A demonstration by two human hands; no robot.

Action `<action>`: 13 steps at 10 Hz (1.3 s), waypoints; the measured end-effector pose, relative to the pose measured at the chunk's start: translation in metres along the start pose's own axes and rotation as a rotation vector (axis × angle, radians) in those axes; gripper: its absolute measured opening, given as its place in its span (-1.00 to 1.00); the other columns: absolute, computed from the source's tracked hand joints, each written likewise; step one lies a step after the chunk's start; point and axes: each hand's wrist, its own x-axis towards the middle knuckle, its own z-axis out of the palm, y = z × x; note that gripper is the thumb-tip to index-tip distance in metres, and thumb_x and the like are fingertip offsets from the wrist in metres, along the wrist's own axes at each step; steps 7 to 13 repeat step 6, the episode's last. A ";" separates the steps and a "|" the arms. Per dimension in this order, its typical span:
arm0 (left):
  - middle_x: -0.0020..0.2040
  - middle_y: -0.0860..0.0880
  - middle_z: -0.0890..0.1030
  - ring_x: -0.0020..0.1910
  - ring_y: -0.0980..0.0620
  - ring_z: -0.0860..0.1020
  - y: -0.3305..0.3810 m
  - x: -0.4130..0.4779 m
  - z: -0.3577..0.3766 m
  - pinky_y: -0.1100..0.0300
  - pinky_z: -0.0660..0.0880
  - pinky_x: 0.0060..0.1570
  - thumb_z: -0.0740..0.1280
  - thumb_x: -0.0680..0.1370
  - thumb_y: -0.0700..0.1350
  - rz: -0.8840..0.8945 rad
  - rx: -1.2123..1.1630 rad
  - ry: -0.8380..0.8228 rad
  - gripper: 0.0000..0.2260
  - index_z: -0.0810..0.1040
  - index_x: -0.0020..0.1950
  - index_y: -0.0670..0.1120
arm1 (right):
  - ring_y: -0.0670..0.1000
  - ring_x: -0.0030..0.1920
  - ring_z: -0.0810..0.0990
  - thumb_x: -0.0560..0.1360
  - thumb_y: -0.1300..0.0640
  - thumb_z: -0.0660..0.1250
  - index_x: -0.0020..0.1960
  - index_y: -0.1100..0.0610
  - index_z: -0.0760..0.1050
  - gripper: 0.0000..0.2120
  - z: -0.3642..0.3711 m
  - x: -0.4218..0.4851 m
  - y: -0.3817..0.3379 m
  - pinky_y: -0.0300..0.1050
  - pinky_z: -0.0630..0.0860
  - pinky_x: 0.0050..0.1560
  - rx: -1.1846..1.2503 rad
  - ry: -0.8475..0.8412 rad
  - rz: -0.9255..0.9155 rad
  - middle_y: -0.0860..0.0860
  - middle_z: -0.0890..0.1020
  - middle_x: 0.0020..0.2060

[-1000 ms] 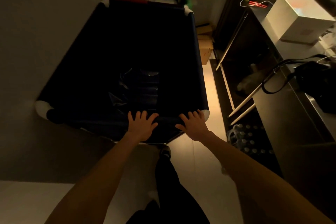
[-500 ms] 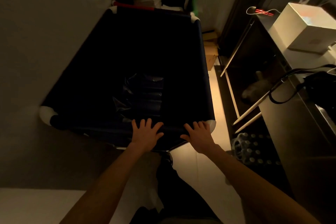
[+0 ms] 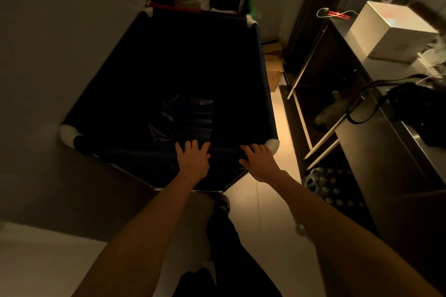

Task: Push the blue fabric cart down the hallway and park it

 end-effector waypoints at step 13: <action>0.53 -0.10 0.15 0.50 -0.15 0.07 -0.009 -0.020 -0.102 -0.18 -0.05 0.46 0.08 0.59 0.14 0.053 -0.027 0.238 -0.50 0.08 0.51 0.11 | 0.13 0.51 0.06 0.55 -0.08 0.18 0.50 0.06 0.03 -0.39 -0.112 -0.030 -0.007 0.19 -0.09 0.49 -0.095 0.217 -0.083 0.10 0.18 0.49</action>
